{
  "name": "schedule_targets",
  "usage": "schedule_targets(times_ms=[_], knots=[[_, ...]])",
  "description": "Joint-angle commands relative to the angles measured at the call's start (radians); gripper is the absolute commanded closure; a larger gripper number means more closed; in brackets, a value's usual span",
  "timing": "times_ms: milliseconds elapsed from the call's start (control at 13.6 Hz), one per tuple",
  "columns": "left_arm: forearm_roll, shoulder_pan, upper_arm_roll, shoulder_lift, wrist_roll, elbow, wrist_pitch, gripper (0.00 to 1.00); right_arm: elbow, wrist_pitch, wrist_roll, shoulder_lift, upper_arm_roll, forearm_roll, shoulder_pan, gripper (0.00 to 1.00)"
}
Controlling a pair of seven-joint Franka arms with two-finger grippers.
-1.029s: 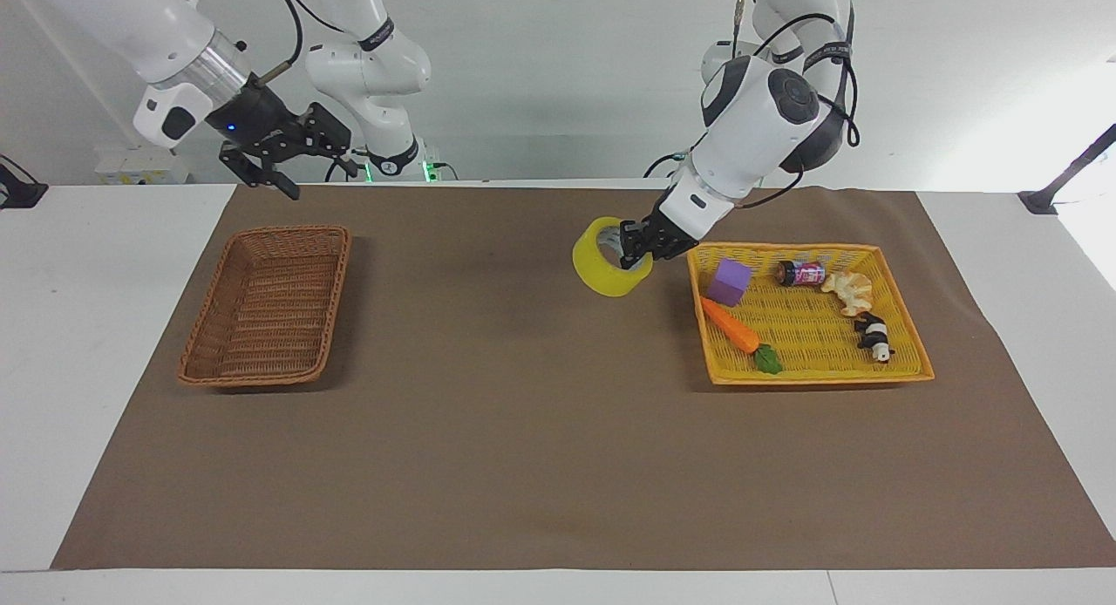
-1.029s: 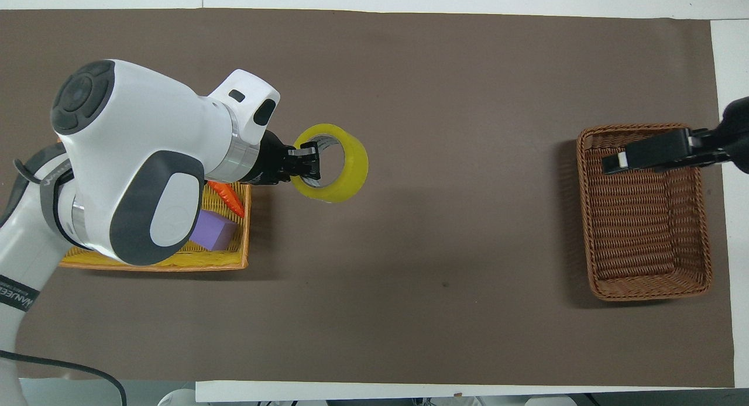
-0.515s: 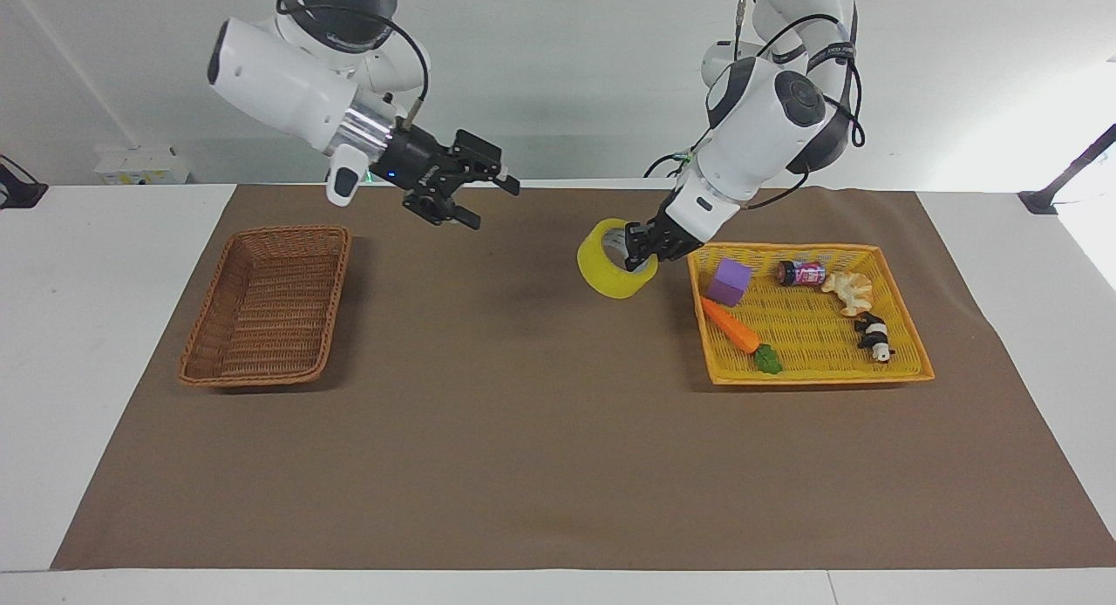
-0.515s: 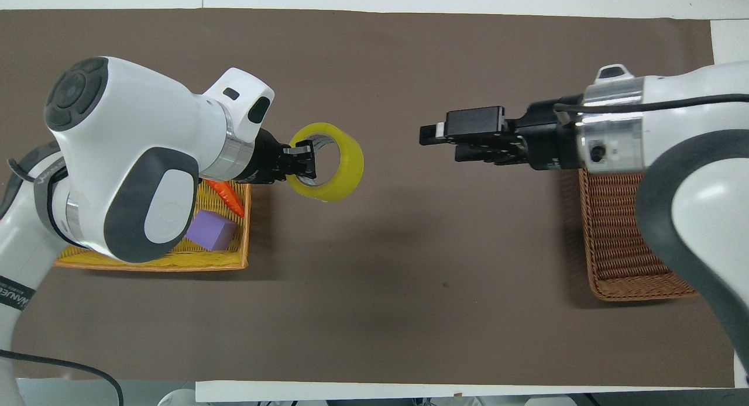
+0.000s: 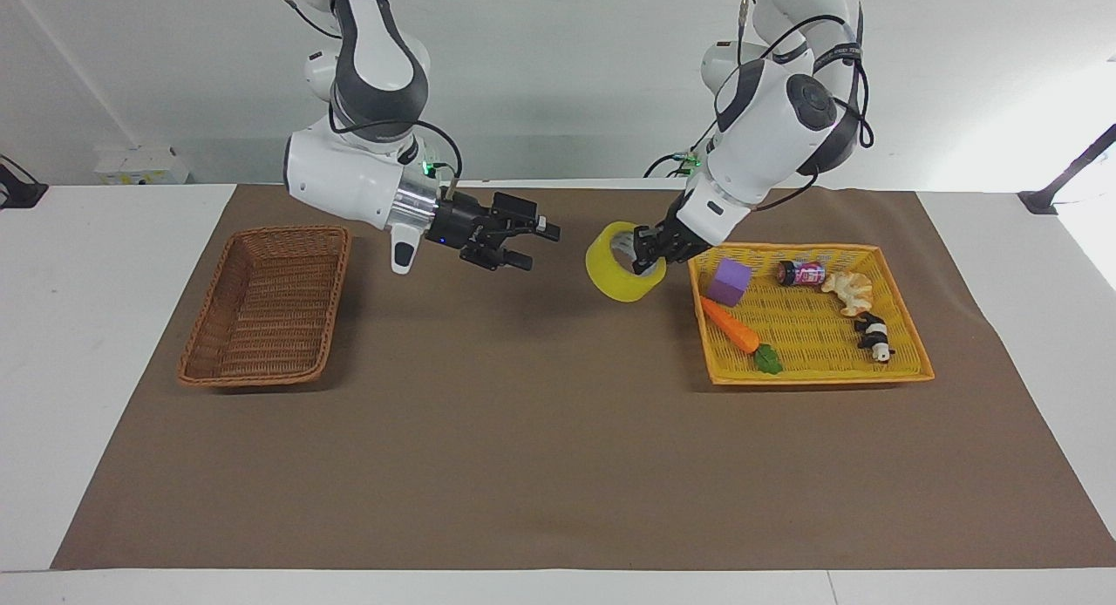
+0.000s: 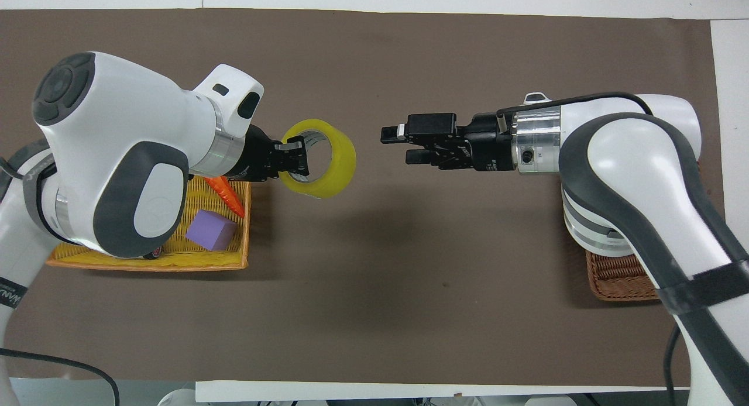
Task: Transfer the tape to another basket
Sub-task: 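Hold the tape with the left gripper while the right gripper reaches it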
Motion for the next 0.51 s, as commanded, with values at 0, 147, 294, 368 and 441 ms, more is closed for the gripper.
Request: schedule_targets(times_ms=[0,147,294,368,441], knots=[[-0.011,0.006,-0.002,-0.014,0.002,0.001,-0.02,1.0,-0.014,0.076,-0.017,0.008,0.002,0.061,0.058,0.0],[-0.011,0.004,-0.002,-0.014,-0.004,0.003,-0.014,1.0,-0.015,0.104,-0.015,0.009,0.002,0.065,0.091,0.0],[-0.01,0.004,-0.002,-0.014,-0.004,0.001,-0.018,1.0,-0.015,0.11,-0.011,0.009,0.002,0.068,0.104,0.0],[-0.01,0.006,-0.002,-0.014,-0.002,-0.002,-0.018,1.0,-0.015,0.112,-0.011,0.009,0.002,0.068,0.109,0.0],[-0.008,0.006,-0.002,-0.014,-0.002,-0.003,-0.018,1.0,-0.015,0.113,-0.006,0.009,0.002,0.068,0.111,0.0]])
